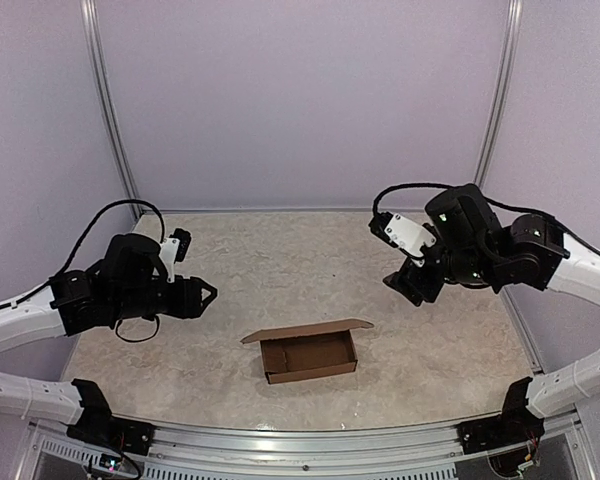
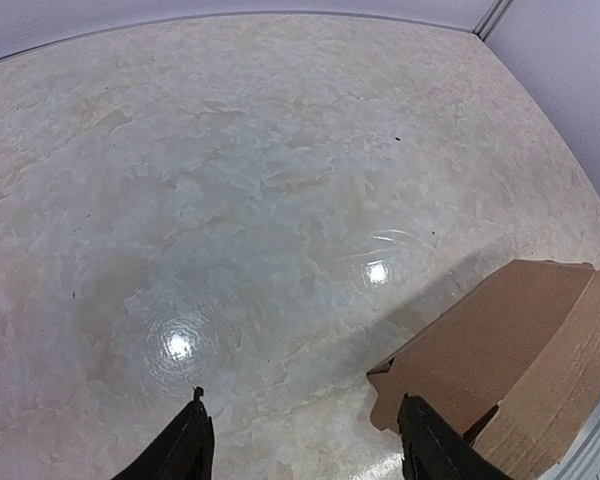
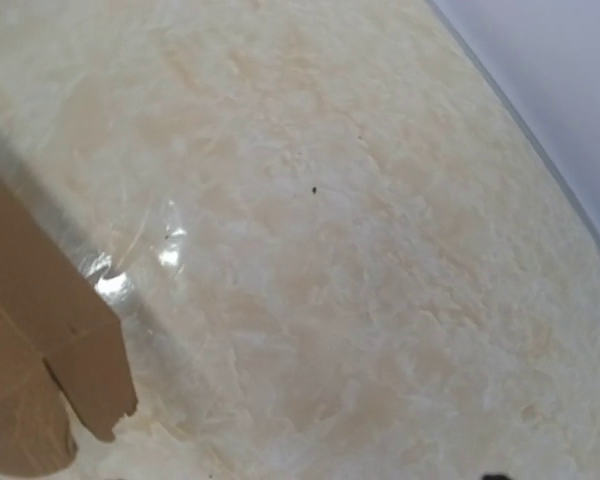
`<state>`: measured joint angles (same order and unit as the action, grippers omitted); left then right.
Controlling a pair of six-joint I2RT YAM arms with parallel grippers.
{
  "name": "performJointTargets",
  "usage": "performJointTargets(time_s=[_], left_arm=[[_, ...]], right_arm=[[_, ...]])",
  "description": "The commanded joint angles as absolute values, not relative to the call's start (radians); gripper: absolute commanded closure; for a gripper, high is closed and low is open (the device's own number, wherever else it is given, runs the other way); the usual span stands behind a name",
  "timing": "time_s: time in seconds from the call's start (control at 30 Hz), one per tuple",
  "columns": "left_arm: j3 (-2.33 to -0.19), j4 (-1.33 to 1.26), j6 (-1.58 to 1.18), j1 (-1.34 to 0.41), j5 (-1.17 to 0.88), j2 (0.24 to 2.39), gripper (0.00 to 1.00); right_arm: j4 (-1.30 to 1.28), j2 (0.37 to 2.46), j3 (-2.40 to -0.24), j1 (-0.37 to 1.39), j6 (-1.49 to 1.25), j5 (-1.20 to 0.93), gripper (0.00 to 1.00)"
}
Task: Fold the paper box
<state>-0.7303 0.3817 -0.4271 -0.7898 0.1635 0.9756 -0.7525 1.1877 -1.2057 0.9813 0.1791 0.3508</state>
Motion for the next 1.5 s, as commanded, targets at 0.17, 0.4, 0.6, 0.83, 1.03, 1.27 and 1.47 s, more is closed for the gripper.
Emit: performJointTargets(time_s=[0.17, 0.4, 0.6, 0.83, 1.03, 1.27, 1.47], left_arm=[[-0.651, 0.361, -0.468, -0.813, 0.225, 0.929, 0.35], [-0.629, 0.387, -0.483, -0.882, 0.273, 0.940, 0.35], [-0.640, 0.405, -0.485, -0.941, 0.294, 1.016, 0.35], [-0.624, 0.387, -0.502, -0.977, 0.288, 1.066, 0.35], [-0.599, 0.351, -0.481, -0.999, 0.269, 1.085, 0.34], [-0.607, 0.313, -0.470, -1.018, 0.265, 1.145, 0.35], [-0.630, 0.287, -0.447, -1.025, 0.255, 1.208, 0.34]], right_arm=[[-0.679, 1.083, -1.015, 0.935, 0.018, 0.326, 0.23], [-0.656, 1.082, -0.871, 0.930, -0.059, 0.229, 0.22], [-0.664, 1.135, -0.880, 0.927, -0.084, 0.172, 0.23], [-0.609, 1.193, -0.871, 0.925, -0.125, 0.133, 0.23], [-0.516, 1.228, -0.828, 0.923, -0.146, 0.075, 0.23], [-0.427, 1.254, -0.802, 0.914, -0.129, 0.080, 0.27], [-0.353, 1.291, -0.798, 0.910, -0.071, 0.074, 0.35]])
